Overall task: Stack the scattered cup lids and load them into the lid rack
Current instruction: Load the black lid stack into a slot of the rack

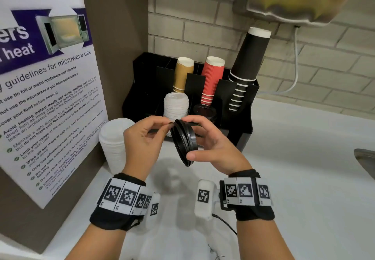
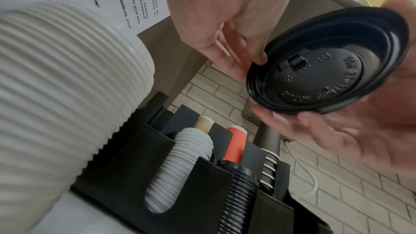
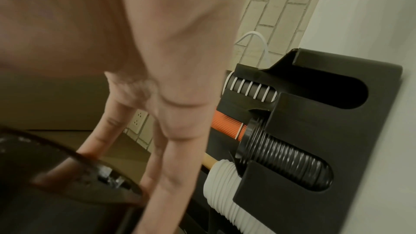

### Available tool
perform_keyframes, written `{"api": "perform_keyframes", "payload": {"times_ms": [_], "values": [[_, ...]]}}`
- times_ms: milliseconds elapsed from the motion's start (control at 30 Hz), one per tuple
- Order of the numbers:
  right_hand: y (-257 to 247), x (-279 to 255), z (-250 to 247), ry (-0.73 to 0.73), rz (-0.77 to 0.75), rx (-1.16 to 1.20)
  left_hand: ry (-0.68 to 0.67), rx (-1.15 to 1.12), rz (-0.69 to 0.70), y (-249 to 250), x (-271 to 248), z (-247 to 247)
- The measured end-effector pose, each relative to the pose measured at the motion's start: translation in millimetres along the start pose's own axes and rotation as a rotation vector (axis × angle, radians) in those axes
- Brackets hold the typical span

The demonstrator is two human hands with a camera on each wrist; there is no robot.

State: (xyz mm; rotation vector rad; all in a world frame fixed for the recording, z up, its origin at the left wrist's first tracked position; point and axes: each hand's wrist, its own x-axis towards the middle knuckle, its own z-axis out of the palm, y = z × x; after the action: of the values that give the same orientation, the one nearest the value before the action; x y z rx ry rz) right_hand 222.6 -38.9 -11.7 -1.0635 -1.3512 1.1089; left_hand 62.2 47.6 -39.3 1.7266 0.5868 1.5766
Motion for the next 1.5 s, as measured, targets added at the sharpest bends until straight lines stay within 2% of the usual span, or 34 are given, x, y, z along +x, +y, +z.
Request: {"api": "perform_keyframes", "payload": {"times_ms": [133, 233, 300, 400, 500, 1167, 1333, 1400, 1500], "values": [[2.1, 0.6, 1.2, 0.001, -0.002, -0.009, -0.015, -0.008, 0.007, 0.8, -2.8, 1.0], [2.2, 0.6, 2.5, 0.043, -0.018, -0.024, -0.036, -0.082, -0.054, 5.5, -4.6, 4.8], [0.8, 1.1, 3.9, 0.104, -0.045, -0.021, -0.147, -0.173, -0.154, 11.2, -3.7, 7.8], [-0.8, 2.6, 5.4, 0.178, -0.087, -0.059, -0.426, -0.281, -0.288, 17.8, -3.6, 11.0], [-2.4, 2.4, 4.7, 0.18, -0.095, -0.111, -0.511, -0.383, -0.379, 21.2, -2.9, 9.6], [-1.1, 3.6, -3.6, 0.164, -0.094, -0.16, -0.541, -0.44, -0.407, 16.3, -3.1, 6.6], [-5.3, 18.3, 0.9, 0.199, -0.151, -0.352, -0.474, -0.456, -0.435, 11.3, -2.6, 8.6], [-10.8, 32.2, -10.4, 0.218, -0.179, -0.465, -0.412, -0.432, -0.437, 11.8, 1.1, 6.9], [-20.9, 55.7, -43.5, 0.344, -0.157, -0.659, -0.298, -0.391, -0.467, 11.0, 5.1, -3.9]]}}
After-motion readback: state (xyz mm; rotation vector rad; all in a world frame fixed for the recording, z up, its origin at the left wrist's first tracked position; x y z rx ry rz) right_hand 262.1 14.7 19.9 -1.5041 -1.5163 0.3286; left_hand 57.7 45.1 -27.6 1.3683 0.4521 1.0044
